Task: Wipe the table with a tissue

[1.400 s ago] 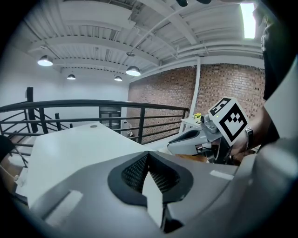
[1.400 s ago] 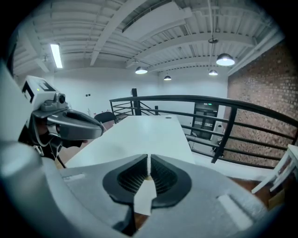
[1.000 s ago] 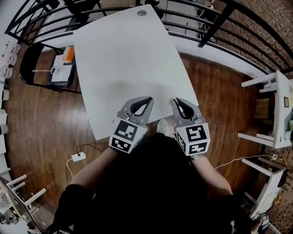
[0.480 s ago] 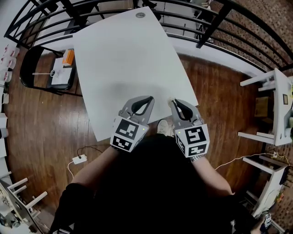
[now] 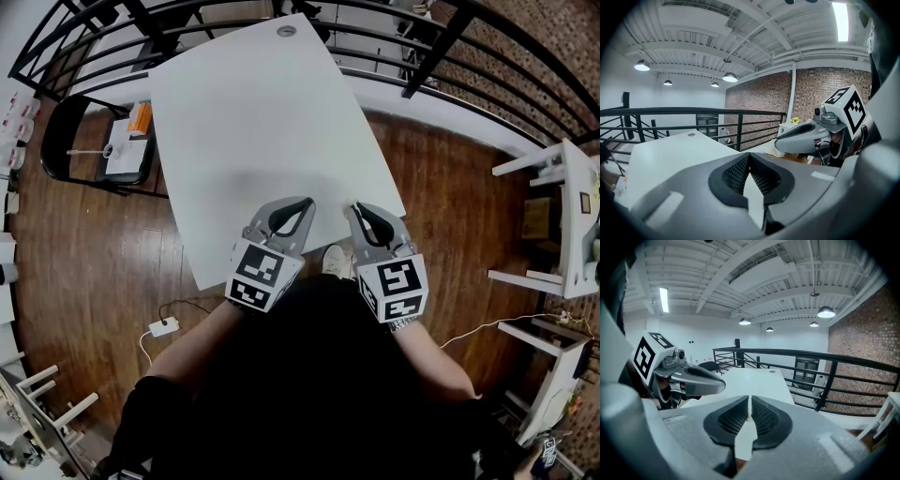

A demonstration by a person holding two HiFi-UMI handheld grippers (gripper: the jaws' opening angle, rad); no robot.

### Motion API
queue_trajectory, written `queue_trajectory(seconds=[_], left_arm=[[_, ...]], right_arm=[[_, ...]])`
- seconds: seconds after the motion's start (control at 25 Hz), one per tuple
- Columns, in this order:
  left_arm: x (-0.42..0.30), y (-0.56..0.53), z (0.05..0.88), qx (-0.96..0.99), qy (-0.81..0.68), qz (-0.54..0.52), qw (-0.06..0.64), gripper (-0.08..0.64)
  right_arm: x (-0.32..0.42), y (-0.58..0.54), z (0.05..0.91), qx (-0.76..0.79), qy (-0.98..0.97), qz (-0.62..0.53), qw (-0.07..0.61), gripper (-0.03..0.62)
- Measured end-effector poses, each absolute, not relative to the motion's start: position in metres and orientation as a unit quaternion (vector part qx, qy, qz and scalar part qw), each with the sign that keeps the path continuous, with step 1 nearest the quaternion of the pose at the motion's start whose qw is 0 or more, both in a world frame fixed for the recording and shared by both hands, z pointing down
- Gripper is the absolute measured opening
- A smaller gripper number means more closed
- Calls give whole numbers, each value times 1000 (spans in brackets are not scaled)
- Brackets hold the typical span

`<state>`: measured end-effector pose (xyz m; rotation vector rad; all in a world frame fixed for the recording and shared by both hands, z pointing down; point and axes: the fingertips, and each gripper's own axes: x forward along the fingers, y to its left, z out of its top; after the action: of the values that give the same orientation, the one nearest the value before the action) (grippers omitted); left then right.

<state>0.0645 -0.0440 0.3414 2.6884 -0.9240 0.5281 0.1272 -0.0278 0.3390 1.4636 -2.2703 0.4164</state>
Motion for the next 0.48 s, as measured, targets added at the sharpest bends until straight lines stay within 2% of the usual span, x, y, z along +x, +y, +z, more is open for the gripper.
queue_trajectory(seconds=[0.48], left_arm=[[63, -45, 341, 922, -320, 181, 125, 12]], right_arm=[[129, -28, 339, 527, -812, 150, 202, 9]])
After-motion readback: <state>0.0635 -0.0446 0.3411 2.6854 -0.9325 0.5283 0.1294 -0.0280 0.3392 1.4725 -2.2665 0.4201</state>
